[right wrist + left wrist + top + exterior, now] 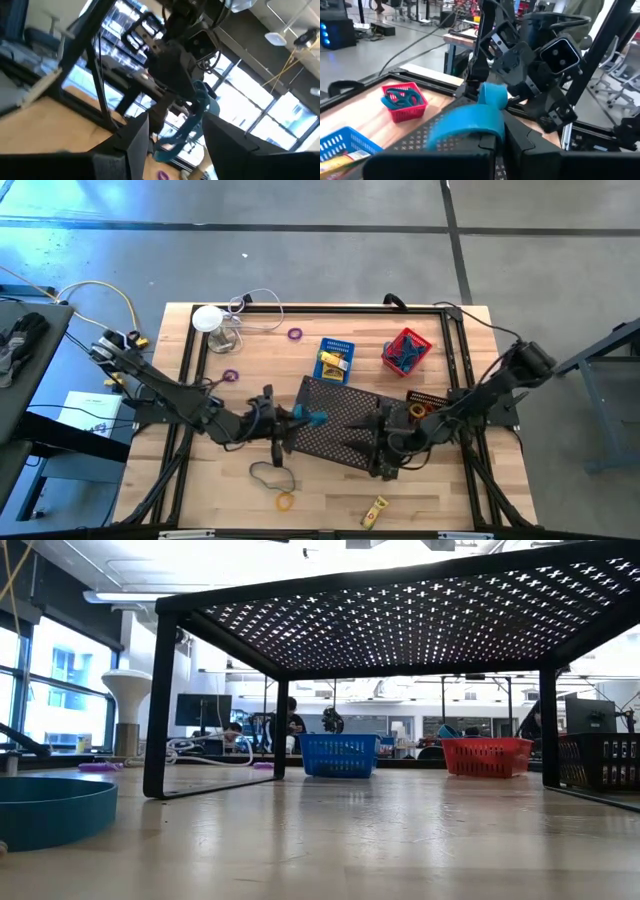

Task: Pick & Place Office Desk Supplies
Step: Put the blue rubber band into the red bin

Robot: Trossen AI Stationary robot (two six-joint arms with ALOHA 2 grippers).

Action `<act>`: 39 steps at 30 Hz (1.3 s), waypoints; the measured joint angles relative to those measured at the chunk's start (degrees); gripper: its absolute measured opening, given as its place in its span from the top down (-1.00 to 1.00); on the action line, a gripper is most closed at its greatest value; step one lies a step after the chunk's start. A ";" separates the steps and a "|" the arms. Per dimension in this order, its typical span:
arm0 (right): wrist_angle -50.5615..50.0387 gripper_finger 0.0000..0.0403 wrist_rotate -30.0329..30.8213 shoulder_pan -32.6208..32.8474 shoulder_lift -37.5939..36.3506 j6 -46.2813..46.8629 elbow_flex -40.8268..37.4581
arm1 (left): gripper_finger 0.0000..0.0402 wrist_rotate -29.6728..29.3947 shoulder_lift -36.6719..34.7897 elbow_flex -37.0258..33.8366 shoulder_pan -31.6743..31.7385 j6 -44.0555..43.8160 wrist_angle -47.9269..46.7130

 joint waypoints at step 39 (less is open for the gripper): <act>-1.24 0.14 15.41 -0.68 11.72 -23.18 13.98 | 0.98 -0.19 5.96 -0.01 -1.09 0.17 5.64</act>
